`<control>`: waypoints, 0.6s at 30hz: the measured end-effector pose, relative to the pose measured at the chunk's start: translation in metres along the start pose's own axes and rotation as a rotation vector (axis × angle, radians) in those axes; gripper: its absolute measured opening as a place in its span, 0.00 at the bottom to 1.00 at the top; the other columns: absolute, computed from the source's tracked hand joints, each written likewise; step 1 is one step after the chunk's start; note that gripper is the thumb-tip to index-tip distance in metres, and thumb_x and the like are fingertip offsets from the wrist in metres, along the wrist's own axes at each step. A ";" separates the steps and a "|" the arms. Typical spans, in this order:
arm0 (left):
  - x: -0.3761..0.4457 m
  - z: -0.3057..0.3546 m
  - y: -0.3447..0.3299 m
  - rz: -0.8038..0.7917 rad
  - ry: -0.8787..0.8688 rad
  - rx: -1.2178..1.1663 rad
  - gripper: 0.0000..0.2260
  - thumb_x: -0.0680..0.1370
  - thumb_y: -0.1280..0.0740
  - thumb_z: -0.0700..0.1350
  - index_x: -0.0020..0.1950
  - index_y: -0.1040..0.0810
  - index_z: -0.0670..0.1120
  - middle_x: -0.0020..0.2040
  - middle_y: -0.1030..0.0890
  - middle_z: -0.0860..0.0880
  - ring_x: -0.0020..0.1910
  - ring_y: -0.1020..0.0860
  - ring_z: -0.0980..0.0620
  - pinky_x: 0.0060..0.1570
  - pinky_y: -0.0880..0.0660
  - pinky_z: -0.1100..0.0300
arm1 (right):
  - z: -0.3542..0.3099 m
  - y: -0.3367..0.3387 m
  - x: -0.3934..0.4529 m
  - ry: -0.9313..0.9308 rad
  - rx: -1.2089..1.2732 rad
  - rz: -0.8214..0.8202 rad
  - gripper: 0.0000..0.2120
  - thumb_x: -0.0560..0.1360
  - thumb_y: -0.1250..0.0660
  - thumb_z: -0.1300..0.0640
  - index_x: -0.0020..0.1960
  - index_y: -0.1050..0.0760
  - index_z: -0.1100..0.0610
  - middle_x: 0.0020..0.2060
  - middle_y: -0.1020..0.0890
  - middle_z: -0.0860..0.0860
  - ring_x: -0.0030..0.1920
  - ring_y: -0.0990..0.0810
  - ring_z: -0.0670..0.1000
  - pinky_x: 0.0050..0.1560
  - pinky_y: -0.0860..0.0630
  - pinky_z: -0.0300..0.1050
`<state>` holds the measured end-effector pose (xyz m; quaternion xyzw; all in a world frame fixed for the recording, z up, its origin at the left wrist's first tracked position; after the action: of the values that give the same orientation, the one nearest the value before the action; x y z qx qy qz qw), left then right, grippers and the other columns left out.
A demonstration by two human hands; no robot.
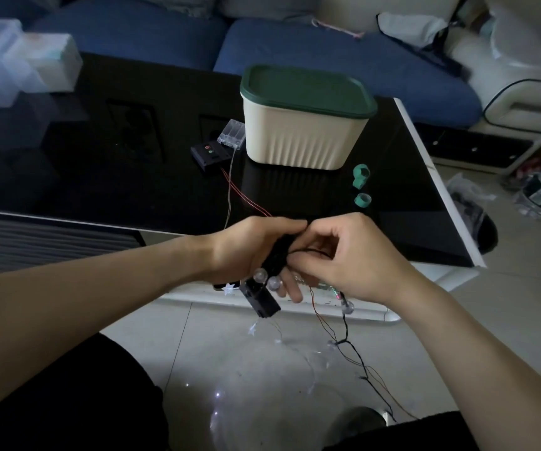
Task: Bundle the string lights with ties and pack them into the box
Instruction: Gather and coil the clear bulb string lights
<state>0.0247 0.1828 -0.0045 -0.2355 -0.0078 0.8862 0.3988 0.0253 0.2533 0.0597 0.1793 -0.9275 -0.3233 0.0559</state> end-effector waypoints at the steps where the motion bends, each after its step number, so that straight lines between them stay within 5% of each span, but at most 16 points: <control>1: 0.001 -0.001 -0.002 -0.025 0.004 0.007 0.22 0.79 0.43 0.57 0.55 0.20 0.41 0.45 0.18 0.35 0.32 0.20 0.43 0.30 0.33 0.56 | 0.002 0.002 0.000 -0.004 -0.002 0.013 0.04 0.72 0.23 0.60 0.42 0.16 0.53 0.31 0.16 0.47 0.32 0.18 0.43 0.36 0.23 0.37; 7: 0.002 -0.011 -0.001 -0.107 0.059 0.038 0.26 0.77 0.38 0.60 0.57 0.22 0.37 0.34 0.19 0.40 0.21 0.25 0.50 0.21 0.34 0.61 | 0.006 0.012 0.000 -0.033 0.014 0.099 0.16 0.66 0.19 0.53 0.42 0.27 0.51 0.29 0.21 0.43 0.28 0.24 0.41 0.32 0.29 0.34; 10: -0.002 -0.015 0.000 -0.098 0.082 0.094 0.25 0.78 0.38 0.60 0.49 0.21 0.37 0.27 0.25 0.45 0.17 0.31 0.53 0.20 0.45 0.59 | 0.012 0.009 0.001 -0.077 0.122 -0.005 0.14 0.70 0.23 0.62 0.47 0.27 0.54 0.33 0.22 0.45 0.32 0.23 0.48 0.37 0.26 0.44; 13: -0.007 -0.008 0.000 -0.088 0.047 0.120 0.19 0.78 0.35 0.55 0.45 0.20 0.39 0.24 0.33 0.47 0.17 0.36 0.54 0.22 0.45 0.61 | 0.016 0.005 0.000 -0.109 0.118 -0.117 0.14 0.71 0.27 0.68 0.48 0.27 0.53 0.43 0.21 0.50 0.37 0.21 0.52 0.40 0.25 0.49; 18: -0.011 -0.003 0.002 -0.091 0.044 0.059 0.16 0.77 0.36 0.54 0.40 0.23 0.42 0.22 0.36 0.50 0.17 0.38 0.54 0.21 0.41 0.63 | 0.039 0.000 -0.005 -0.291 -0.014 -0.222 0.09 0.74 0.24 0.52 0.48 0.21 0.53 0.39 0.15 0.50 0.37 0.17 0.47 0.38 0.23 0.48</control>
<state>0.0306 0.1729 -0.0037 -0.2424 0.0165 0.8615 0.4458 0.0219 0.2776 0.0287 0.2317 -0.8980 -0.3563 -0.1137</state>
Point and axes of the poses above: each hand's wrist, its own x-axis towards the middle knuckle, its own y-axis out of the back of the hand, z = x × y, the point moved 10 cm from there along x, towards the middle knuckle
